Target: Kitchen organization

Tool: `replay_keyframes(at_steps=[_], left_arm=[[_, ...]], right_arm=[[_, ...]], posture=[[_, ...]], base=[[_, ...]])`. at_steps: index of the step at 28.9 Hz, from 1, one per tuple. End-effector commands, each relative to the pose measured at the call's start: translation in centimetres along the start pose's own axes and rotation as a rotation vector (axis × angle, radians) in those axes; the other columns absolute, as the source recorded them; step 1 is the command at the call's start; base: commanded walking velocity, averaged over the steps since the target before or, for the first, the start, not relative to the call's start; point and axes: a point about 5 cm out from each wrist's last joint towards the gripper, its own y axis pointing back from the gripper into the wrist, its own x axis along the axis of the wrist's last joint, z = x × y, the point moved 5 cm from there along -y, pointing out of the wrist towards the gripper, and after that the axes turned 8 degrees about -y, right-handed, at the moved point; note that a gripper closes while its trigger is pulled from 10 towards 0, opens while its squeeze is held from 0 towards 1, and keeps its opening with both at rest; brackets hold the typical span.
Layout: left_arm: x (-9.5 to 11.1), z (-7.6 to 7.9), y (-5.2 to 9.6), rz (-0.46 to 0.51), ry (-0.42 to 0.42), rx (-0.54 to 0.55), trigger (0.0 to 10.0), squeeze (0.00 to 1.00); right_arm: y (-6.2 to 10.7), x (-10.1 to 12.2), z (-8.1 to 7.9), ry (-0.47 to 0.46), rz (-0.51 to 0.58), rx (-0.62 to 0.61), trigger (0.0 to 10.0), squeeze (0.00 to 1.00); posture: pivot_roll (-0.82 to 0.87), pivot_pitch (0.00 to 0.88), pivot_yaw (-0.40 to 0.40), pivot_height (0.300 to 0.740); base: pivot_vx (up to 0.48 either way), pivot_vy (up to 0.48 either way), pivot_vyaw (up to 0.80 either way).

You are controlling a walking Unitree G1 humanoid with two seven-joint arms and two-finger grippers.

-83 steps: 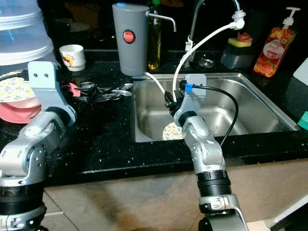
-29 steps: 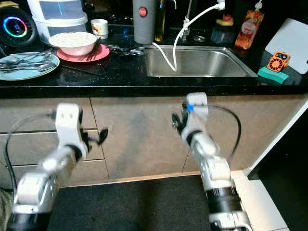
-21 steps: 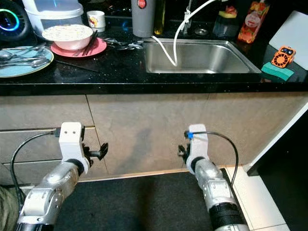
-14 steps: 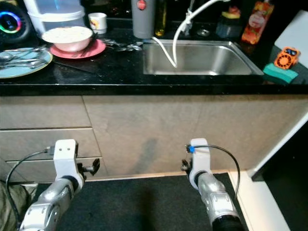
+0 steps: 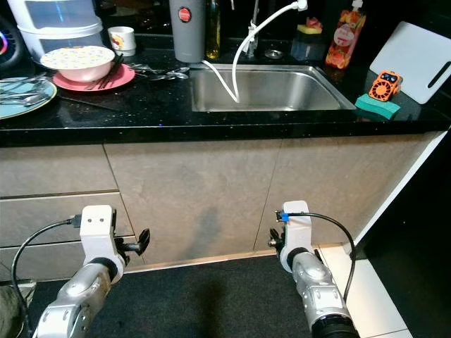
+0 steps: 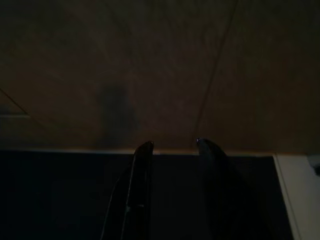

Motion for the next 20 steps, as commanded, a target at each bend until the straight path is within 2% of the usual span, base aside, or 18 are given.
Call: replay_keyframes(at_steps=[1,2,6,8,9,15,16,19,20], left_arm=[[0.5,-0.5,0.4,0.034,-0.019,0.009,10.0,0.00],[0.5,-0.5,0.4,0.034,-0.019,0.009,10.0,0.00],[3.7,-0.9,1.0,0.175,-0.033,0.029,10.0,0.00],[4.8,-1.4,0.8,0.196,-0.079,0.048,10.0,0.00],[4.8,-1.4,0.8,0.196,-0.079,0.048,10.0,0.00],[8.3,-2.0,0.7,0.298,-0.071,0.063,10.0,0.00],[9.5,-2.2,0.9,0.335,-0.080,0.068,10.0,0.00],[10.6,-2.3,1.0,0.367,-0.082,0.072,10.0,0.00],[12.0,-2.4,1.2,0.414,-0.093,0.077,10.0,0.00]], right_arm=[[0.3,1.6,0.6,-0.040,0.084,-0.020,10.0,0.00],[0.3,1.6,0.6,-0.040,0.084,-0.020,10.0,0.00],[0.4,4.9,0.3,-0.101,0.218,0.003,10.0,0.00],[0.3,6.1,0.1,-0.112,0.252,0.016,10.0,0.00],[0.3,6.1,0.1,-0.112,0.252,0.016,10.0,0.00],[0.2,8.6,-0.5,-0.137,0.343,0.056,10.0,0.00],[0.4,9.5,-0.7,-0.148,0.383,0.068,10.0,0.00],[0.6,10.3,-0.9,-0.156,0.414,0.078,10.0,0.00],[0.6,10.8,-1.0,-0.152,0.427,0.084,10.0,0.00]], posture=[[-0.03,0.065,-0.054,0.740],[-0.03,0.065,-0.054,0.740],[-0.03,0.069,-0.050,0.740],[-0.03,0.078,-0.052,0.740],[-0.03,0.078,-0.052,0.740],[-0.03,0.085,-0.048,0.740],[-0.03,0.085,-0.048,0.740],[-0.03,0.085,-0.048,0.740],[-0.02,0.086,-0.044,0.740]], base=[[0.000,0.000,0.00],[0.000,0.000,0.00],[0.000,0.000,0.00],[0.000,0.000,0.00],[0.000,0.000,0.00],[0.000,0.000,0.00],[0.296,0.000,0.00],[0.301,0.000,0.00],[0.311,0.000,0.00]])
